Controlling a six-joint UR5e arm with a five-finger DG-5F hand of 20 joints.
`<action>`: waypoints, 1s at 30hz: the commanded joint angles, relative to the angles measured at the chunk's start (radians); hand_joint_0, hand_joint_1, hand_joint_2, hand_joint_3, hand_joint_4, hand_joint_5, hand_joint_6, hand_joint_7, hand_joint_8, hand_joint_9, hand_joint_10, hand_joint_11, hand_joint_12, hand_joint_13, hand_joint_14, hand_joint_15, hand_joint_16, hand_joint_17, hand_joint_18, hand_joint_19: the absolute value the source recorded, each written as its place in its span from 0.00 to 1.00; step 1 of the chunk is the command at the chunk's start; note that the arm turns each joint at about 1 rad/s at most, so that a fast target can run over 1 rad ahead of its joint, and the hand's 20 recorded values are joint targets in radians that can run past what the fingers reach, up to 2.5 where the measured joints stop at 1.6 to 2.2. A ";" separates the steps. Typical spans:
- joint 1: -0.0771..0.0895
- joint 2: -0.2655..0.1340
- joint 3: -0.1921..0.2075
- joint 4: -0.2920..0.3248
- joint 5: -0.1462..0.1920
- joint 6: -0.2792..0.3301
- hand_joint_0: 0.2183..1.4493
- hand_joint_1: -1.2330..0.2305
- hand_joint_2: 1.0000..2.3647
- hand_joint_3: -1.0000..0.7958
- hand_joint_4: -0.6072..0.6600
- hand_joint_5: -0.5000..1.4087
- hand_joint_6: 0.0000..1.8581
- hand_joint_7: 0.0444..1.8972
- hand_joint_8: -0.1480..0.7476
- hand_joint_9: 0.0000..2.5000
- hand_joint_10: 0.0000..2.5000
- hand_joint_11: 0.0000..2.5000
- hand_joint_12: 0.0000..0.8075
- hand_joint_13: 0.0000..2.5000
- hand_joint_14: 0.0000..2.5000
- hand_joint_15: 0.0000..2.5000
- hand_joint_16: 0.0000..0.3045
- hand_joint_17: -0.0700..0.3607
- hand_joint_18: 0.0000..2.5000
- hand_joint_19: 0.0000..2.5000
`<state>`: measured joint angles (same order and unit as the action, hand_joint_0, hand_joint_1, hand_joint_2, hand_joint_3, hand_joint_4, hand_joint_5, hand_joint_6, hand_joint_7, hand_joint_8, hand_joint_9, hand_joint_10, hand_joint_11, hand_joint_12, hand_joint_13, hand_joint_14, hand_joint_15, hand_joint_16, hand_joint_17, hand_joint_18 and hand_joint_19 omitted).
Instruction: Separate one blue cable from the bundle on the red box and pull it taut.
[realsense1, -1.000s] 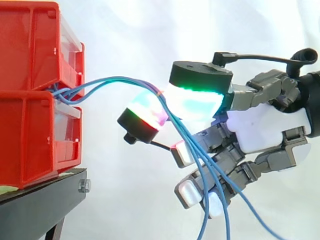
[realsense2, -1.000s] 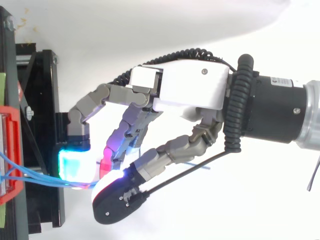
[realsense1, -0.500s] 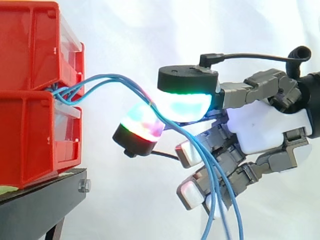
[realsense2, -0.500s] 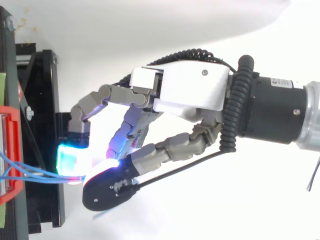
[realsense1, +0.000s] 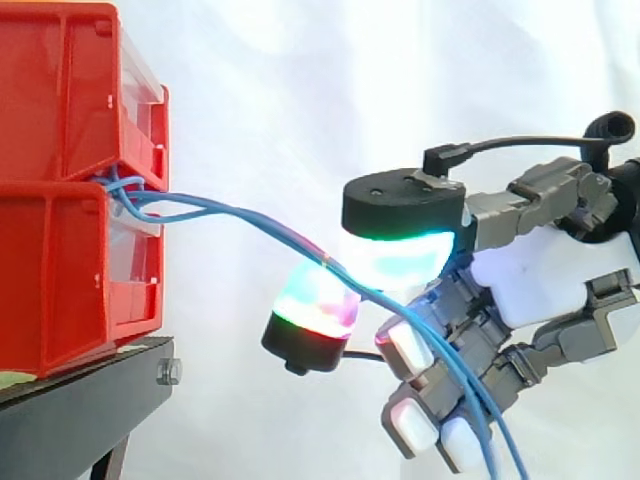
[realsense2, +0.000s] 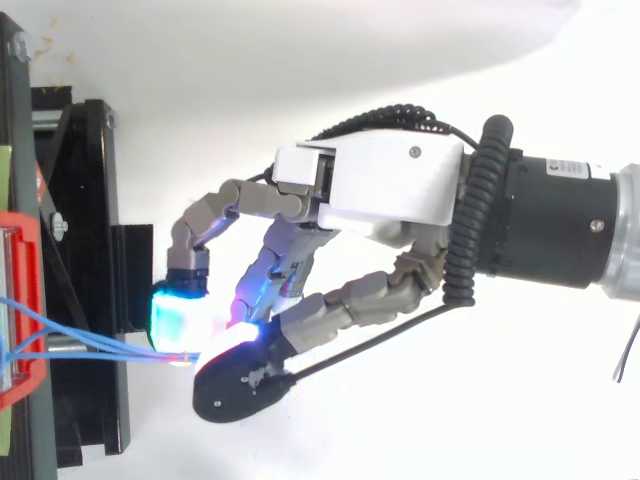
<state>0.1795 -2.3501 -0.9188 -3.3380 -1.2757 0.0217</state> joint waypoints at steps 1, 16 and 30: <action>0.000 0.000 0.000 -0.008 -0.004 0.009 0.30 0.37 0.00 0.29 0.49 0.24 0.49 0.51 0.32 0.48 0.01 0.20 0.40 0.35 0.01 0.26 0.12 0.36 0.32 0.24; 0.000 0.000 0.000 -0.009 -0.004 0.015 0.28 0.32 0.01 0.49 0.51 0.23 0.49 0.47 0.39 0.47 0.01 0.20 0.49 0.36 0.01 0.25 0.17 0.43 0.37 0.20; 0.001 0.000 0.008 -0.044 -0.004 0.041 0.21 0.55 0.00 0.29 0.53 0.22 0.45 0.47 0.38 0.44 0.01 0.19 0.47 0.33 0.01 0.25 0.15 0.40 0.31 0.23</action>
<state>0.1799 -2.3500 -0.9126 -3.3639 -1.2793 0.0516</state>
